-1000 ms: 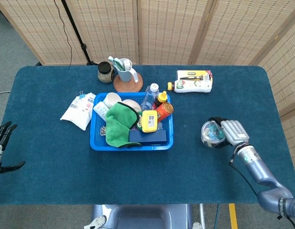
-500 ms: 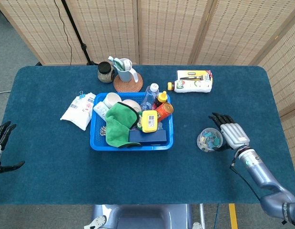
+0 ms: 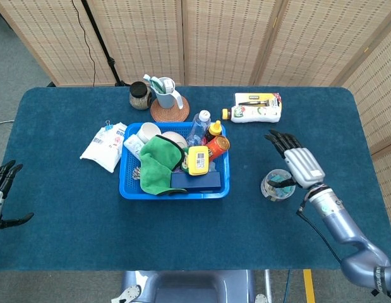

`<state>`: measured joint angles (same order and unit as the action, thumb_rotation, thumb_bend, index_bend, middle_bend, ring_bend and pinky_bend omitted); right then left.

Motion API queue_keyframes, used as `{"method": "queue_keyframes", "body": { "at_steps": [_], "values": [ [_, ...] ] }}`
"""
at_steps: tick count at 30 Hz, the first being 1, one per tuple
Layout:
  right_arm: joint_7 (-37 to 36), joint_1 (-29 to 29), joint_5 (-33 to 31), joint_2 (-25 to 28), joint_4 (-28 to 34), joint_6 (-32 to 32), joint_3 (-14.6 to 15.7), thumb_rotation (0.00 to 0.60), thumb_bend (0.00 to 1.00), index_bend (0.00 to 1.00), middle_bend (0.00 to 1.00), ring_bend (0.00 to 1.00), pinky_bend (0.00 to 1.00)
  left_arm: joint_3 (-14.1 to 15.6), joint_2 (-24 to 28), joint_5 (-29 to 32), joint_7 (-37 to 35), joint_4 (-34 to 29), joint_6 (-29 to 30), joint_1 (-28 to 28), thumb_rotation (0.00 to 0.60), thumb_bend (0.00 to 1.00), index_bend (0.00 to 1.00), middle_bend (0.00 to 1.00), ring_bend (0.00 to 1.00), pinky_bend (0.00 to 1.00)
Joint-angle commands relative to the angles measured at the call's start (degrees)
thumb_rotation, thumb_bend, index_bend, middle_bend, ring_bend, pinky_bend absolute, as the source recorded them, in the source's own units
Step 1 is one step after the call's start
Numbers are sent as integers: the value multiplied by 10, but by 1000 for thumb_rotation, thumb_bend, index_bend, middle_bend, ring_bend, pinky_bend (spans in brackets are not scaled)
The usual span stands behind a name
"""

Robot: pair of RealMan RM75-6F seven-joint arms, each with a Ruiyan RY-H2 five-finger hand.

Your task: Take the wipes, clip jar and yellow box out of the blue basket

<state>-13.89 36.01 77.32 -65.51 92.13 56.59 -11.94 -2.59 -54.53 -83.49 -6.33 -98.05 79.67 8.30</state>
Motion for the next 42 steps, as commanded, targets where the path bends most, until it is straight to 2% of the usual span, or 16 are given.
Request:
{"method": "queue_keyframes", "body": {
  "at_steps": [1,11,24,32,42],
  "values": [
    [19,27,-19,-19,23,-21,-20,600,0,0,0,0,0,-1,0,1,-3,1,1,-1,600,71,0,0,0,0],
    [99,81,-56,-84,49,-50,-33,600,0,0,0,0,0,-3,2,5,-14,7,-2,0,600,71,0,0,0,0],
    [221,129,-127,-195,10,-27,-47,600,0,0,0,0,0,-4,7,2,-32,12,3,-3,600,71,0,0,0,0],
    [252,150,-155,-243,-22,-22,-52,600,0,0,0,0,0,-4,9,0,-44,17,1,-2,600,71,0,0,0,0],
    [266,161,-136,-296,-76,3,-47,600,0,0,0,0,0,-4,12,-3,-56,20,-1,-2,600,71,0,0,0,0]
  ]
}}
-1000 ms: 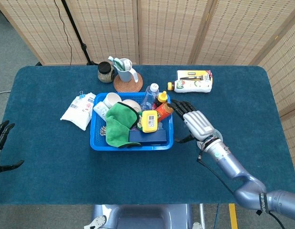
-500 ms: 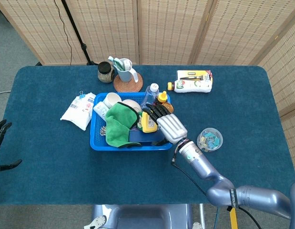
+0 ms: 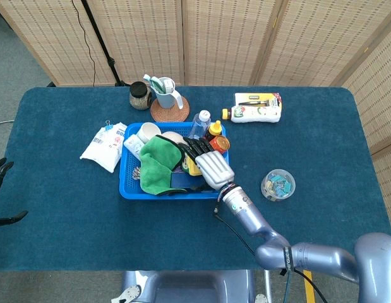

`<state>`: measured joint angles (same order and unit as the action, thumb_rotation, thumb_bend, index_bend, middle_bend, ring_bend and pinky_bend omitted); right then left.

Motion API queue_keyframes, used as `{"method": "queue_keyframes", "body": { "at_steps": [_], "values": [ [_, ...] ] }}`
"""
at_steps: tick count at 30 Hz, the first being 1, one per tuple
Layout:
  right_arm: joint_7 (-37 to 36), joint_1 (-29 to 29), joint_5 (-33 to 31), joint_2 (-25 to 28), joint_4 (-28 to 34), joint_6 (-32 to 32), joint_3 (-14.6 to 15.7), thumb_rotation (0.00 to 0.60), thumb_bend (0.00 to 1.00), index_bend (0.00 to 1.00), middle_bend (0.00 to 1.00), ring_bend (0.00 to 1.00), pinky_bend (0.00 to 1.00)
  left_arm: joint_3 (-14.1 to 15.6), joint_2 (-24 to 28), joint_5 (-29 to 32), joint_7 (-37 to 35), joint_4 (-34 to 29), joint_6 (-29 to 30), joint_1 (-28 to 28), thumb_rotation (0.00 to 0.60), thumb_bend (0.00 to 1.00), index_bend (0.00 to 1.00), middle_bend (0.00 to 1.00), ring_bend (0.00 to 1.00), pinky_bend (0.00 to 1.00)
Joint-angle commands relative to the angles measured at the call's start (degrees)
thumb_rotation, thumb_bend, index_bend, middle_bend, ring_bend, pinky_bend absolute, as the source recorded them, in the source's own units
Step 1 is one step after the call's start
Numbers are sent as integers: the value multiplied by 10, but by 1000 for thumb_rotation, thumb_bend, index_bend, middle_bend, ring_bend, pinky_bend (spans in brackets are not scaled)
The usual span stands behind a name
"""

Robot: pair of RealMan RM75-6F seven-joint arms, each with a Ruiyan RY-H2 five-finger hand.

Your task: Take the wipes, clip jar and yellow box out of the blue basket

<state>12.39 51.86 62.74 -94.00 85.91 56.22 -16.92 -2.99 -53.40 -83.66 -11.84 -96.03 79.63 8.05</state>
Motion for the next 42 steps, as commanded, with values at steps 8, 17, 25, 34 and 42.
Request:
{"method": "queue_keyframes", "body": {
  "at_steps": [8,17,25,34,42],
  "values": [
    [3,8,19,-35,-52,3,7,600,0,0,0,0,0,1,2,-1,-4,1,-3,1,600,71,0,0,0,0],
    [7,8,37,-69,-111,26,8,600,0,84,124,95,246,2,4,-3,-13,2,-5,1,600,71,0,0,0,0],
    [-12,0,64,-88,-149,46,12,600,14,335,376,290,452,3,4,-4,-14,2,-8,3,600,71,0,0,0,0],
    [-37,-8,103,-72,-138,82,0,600,161,388,428,336,466,3,4,-3,-11,1,-10,4,600,72,0,0,0,0],
    [-26,-16,119,-14,-88,108,-26,600,167,392,429,337,467,5,4,-6,-7,-1,-10,4,600,70,0,0,0,0]
  ]
}}
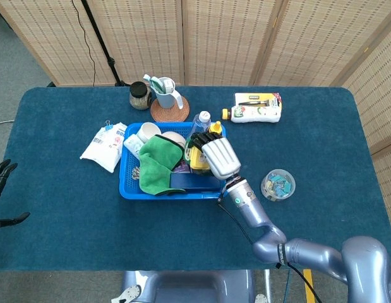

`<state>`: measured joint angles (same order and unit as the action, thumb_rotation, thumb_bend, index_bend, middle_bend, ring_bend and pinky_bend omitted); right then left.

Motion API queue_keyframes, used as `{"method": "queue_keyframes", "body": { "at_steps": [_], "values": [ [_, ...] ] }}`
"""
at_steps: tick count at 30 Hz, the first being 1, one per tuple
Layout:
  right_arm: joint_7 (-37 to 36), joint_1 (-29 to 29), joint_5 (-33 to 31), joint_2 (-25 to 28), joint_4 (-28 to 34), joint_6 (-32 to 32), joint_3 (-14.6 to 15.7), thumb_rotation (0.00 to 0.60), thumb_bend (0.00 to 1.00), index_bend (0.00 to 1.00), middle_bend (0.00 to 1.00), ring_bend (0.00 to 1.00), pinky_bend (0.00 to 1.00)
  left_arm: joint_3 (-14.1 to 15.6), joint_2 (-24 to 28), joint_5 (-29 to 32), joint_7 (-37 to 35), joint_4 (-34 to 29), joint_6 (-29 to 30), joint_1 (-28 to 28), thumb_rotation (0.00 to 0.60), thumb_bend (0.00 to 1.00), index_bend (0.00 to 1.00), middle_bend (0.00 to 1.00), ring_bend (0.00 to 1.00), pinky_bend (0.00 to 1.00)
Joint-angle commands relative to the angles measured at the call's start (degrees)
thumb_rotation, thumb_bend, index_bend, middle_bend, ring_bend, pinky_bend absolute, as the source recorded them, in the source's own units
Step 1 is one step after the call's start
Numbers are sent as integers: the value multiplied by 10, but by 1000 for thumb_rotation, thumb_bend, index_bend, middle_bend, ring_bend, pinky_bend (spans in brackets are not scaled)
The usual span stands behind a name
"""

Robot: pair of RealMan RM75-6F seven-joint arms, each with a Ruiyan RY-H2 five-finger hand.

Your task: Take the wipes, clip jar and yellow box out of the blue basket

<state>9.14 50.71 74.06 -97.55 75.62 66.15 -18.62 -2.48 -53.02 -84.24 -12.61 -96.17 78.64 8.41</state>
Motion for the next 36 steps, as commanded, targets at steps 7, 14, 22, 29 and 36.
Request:
{"method": "queue_keyframes", "body": {
  "at_steps": [7,14,22,29,36],
  "values": [
    [2,-39,1,107,30,15,-13,600,194,385,428,338,468,1,-1,-3,4,1,-1,1,600,71,0,0,0,0],
    [-35,-82,-26,172,12,-1,-4,600,212,383,428,338,468,3,-1,-7,10,-4,2,0,600,72,0,0,0,0],
    [-82,-103,-55,190,-35,-75,29,600,211,384,428,338,468,6,-3,-12,22,-11,0,2,600,71,0,0,0,0],
    [-146,-76,-49,153,-107,-184,56,600,212,365,402,312,473,4,-2,-5,19,-8,-3,3,600,71,0,0,0,0],
    [-152,-71,-41,138,-138,-199,65,600,51,2,0,0,211,3,-1,0,12,-3,-8,5,600,71,0,0,0,0]
  ]
}}
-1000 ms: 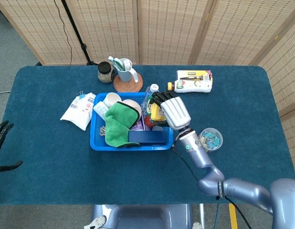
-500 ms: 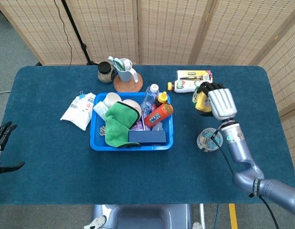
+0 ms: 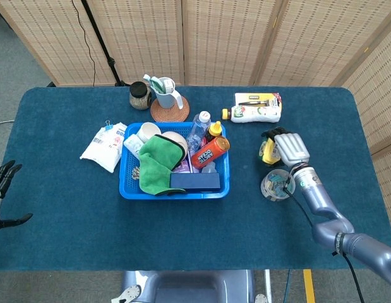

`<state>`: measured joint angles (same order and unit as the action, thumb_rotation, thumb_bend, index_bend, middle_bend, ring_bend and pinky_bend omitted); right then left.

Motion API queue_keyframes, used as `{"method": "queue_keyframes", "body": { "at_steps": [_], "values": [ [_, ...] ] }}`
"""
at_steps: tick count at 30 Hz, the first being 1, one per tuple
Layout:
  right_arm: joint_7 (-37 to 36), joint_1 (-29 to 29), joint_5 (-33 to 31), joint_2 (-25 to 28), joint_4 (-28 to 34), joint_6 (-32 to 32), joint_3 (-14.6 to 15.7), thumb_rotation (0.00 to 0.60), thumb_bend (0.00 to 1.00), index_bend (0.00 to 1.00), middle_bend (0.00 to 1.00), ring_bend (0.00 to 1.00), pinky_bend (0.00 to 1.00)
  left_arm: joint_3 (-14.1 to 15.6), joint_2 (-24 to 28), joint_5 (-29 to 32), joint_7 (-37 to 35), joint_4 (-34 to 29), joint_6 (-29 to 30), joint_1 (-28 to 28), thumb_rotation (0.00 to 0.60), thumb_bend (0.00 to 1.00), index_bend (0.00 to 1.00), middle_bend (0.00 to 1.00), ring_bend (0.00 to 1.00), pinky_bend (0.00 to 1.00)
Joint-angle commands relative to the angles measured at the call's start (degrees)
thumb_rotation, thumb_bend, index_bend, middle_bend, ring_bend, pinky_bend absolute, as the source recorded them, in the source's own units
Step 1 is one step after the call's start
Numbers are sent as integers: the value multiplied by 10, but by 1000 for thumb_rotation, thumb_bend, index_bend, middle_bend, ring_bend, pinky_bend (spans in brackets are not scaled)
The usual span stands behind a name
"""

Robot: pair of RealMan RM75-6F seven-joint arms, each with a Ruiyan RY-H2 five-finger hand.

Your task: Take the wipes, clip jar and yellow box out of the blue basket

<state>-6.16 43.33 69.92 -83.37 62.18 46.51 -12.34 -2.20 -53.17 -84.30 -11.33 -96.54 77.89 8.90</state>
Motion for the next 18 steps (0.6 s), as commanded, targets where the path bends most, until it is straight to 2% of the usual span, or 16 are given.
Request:
{"method": "queue_keyframes", "body": {
  "at_steps": [1,4,9,12,15,18],
  "values": [
    [2,2,-2,-2,0,0,0,600,28,0,0,0,194,0,0,1,-1,1,-1,0,600,71,0,0,0,0],
    [8,-3,-8,19,28,13,-11,600,0,0,0,0,159,0,0,2,-3,2,-2,1,600,72,0,0,0,0],
    [21,-26,-9,88,116,58,-27,600,0,0,0,0,137,2,-1,-2,2,-1,0,0,600,71,0,0,0,0],
    [20,-47,3,123,163,90,-27,600,0,0,0,0,135,4,-1,-6,4,-5,5,-3,600,71,0,0,0,0],
    [7,-87,38,163,212,146,-13,600,0,0,0,0,130,6,-4,-9,16,-10,21,-12,600,71,0,0,0,0],
    [-19,-135,76,193,244,200,12,600,0,0,0,0,90,9,-11,-12,30,-15,41,-24,600,71,0,0,0,0]
  ]
}}
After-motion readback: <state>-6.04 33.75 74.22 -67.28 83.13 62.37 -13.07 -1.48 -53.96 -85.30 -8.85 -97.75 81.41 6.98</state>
